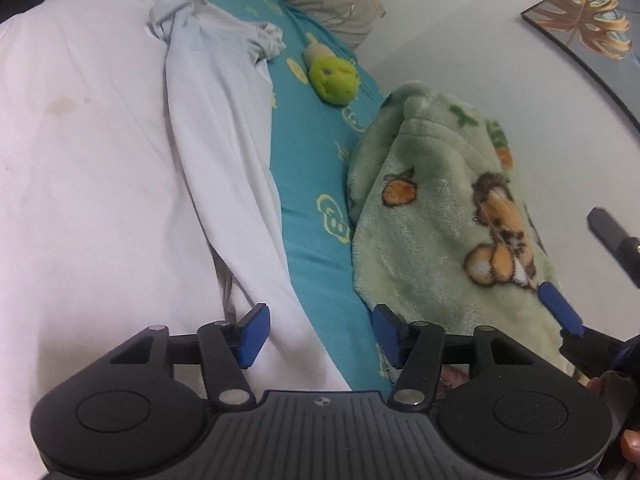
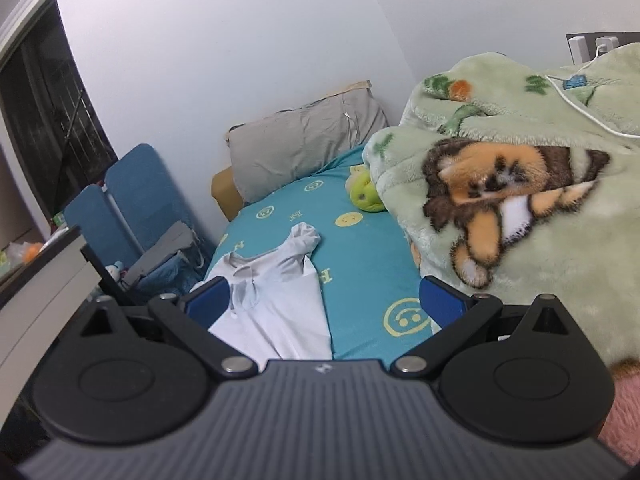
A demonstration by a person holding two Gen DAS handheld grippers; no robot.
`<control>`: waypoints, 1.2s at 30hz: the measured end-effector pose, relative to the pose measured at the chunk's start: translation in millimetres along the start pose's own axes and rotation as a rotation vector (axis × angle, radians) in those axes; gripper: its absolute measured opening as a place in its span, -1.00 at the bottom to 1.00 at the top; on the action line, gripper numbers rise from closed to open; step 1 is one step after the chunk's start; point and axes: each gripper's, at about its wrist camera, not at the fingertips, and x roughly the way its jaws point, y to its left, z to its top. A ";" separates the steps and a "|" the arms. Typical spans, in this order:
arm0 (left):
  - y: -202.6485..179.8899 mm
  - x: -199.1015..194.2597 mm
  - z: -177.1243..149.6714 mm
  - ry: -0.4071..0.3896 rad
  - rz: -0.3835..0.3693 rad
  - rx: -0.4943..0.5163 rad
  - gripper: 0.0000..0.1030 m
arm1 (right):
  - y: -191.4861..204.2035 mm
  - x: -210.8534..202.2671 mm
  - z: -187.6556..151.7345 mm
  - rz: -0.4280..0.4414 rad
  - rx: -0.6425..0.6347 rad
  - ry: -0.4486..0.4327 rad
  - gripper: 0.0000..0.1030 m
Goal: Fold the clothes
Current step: 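Grasp the shirt side with the left gripper and fold it lengthwise toward the middle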
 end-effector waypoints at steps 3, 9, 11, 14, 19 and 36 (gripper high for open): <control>8.3 15.9 6.2 0.015 0.016 -0.025 -0.44 | -4.1 11.9 -2.7 -0.014 0.009 0.015 1.00; 21.8 14.9 13.9 0.016 -0.035 -0.069 -1.00 | -2.9 29.0 -9.1 -0.016 0.012 0.071 1.00; 28.1 7.0 16.4 0.021 -0.078 -0.114 -1.00 | -0.9 31.0 -9.4 -0.016 0.005 0.076 1.00; 30.9 -3.2 20.3 0.022 -0.091 -0.127 -1.00 | 2.3 32.4 -11.8 -0.013 -0.002 0.086 1.00; 24.7 3.3 23.5 0.029 -0.051 -0.087 -0.76 | 10.1 32.0 -14.1 -0.011 -0.029 0.097 1.00; 28.9 51.5 19.6 0.092 0.037 -0.027 -0.99 | 25.7 44.3 -26.8 -0.037 -0.111 0.142 1.00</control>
